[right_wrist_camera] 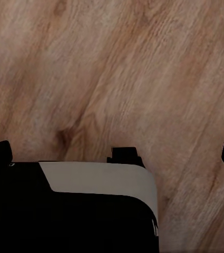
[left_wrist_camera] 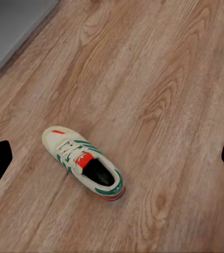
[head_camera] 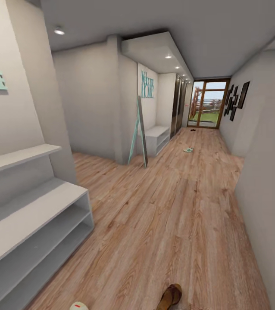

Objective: Pick up the two gym shoes and the two sandals from the corridor floor and place them onto the hallstand (shoe rack) in the corridor, making sure they are on the rack and not on the floor. Arrange them so the two gym shoes are next to each other and the two sandals are next to each other.

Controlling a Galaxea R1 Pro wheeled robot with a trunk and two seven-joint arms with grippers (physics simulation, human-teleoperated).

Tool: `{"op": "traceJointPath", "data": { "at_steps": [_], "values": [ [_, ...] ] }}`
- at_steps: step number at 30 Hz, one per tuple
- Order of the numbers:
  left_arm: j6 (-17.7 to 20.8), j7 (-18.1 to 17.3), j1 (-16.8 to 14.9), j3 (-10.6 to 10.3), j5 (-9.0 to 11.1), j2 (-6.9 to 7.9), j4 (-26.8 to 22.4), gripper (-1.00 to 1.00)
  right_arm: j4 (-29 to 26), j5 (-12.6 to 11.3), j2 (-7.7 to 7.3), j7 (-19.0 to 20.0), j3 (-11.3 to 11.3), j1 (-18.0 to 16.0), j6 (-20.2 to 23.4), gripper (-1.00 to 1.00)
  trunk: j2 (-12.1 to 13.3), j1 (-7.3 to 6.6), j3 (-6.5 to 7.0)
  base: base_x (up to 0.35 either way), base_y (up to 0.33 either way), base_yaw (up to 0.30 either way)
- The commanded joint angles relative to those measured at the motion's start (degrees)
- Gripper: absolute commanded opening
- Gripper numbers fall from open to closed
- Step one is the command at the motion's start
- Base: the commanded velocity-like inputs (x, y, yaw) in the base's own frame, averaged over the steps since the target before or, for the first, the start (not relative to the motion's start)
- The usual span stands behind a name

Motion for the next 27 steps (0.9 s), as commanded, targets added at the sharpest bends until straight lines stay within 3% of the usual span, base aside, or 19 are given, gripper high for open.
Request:
{"op": "traceJointPath", "data": {
  "at_steps": [1,27],
  "values": [
    [-0.2,0.0,0.0,0.0,0.0,0.0,0.0,1.0,-0.1,-0.1,0.01,0.0,-0.1,0.0,0.0,1.0,0.0,0.0,-0.05,0.0,0.0,-0.3],
    [-0.2,0.0,0.0,0.0,-0.1,0.0,0.0,1.0,-0.2,-0.1,-0.02,-0.1,-0.1,0.0,0.0,1.0,0.0,0.0,-0.05,0.0,0.0,-0.3]
  ]
}}
